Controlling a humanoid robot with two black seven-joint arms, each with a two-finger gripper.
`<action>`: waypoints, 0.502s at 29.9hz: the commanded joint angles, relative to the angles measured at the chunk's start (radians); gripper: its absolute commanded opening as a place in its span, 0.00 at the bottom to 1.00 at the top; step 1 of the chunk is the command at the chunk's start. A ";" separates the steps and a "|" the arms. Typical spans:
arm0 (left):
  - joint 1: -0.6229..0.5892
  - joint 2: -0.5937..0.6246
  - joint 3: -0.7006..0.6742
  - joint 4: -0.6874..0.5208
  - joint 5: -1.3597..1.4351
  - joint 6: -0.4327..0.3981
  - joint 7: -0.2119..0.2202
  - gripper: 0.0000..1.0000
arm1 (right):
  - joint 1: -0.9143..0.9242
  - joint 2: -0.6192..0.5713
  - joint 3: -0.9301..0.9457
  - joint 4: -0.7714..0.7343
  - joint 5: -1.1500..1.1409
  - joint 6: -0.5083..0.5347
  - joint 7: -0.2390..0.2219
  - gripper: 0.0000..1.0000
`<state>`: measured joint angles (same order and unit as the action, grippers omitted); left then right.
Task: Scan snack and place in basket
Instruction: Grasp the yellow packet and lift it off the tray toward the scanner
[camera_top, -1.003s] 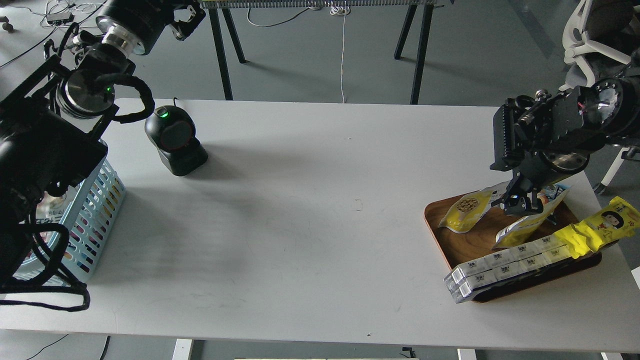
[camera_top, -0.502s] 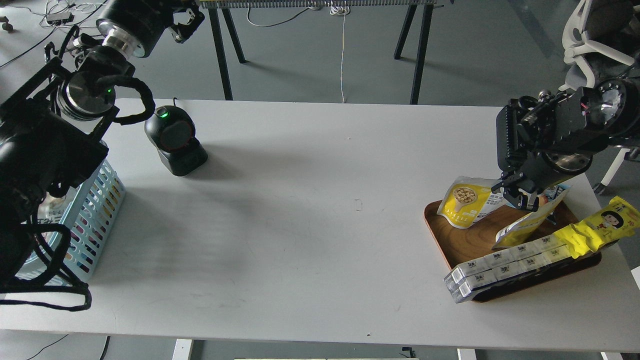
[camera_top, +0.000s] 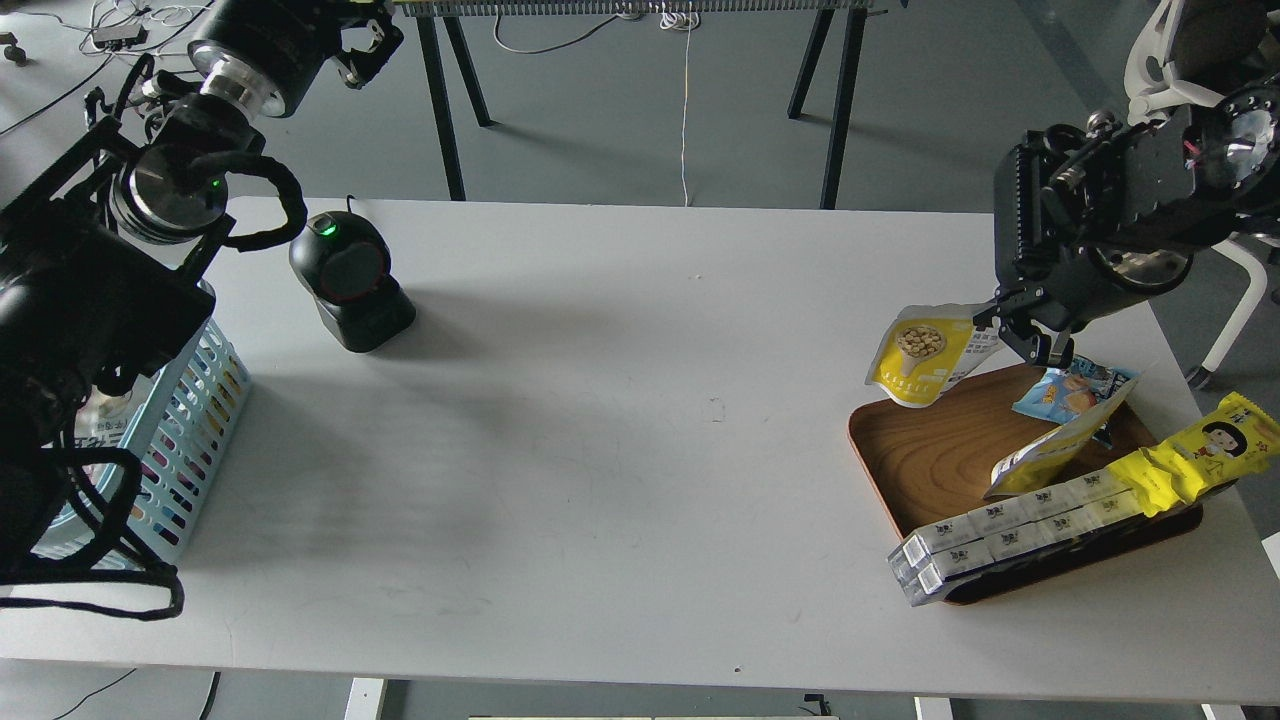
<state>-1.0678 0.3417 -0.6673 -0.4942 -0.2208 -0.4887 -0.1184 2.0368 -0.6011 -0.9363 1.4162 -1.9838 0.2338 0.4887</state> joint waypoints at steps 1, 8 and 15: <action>-0.001 0.000 0.000 0.000 0.000 0.000 -0.001 1.00 | 0.023 0.058 0.036 0.001 0.031 -0.005 0.000 0.00; -0.001 -0.001 0.002 0.000 0.000 0.000 0.000 1.00 | 0.023 0.200 0.059 0.000 0.279 -0.004 0.000 0.00; -0.001 -0.001 0.000 0.000 0.000 0.000 -0.001 1.00 | 0.014 0.366 0.094 -0.025 0.437 -0.002 0.000 0.00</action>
<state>-1.0692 0.3404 -0.6673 -0.4939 -0.2209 -0.4887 -0.1184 2.0582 -0.2940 -0.8637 1.4063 -1.6000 0.2300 0.4887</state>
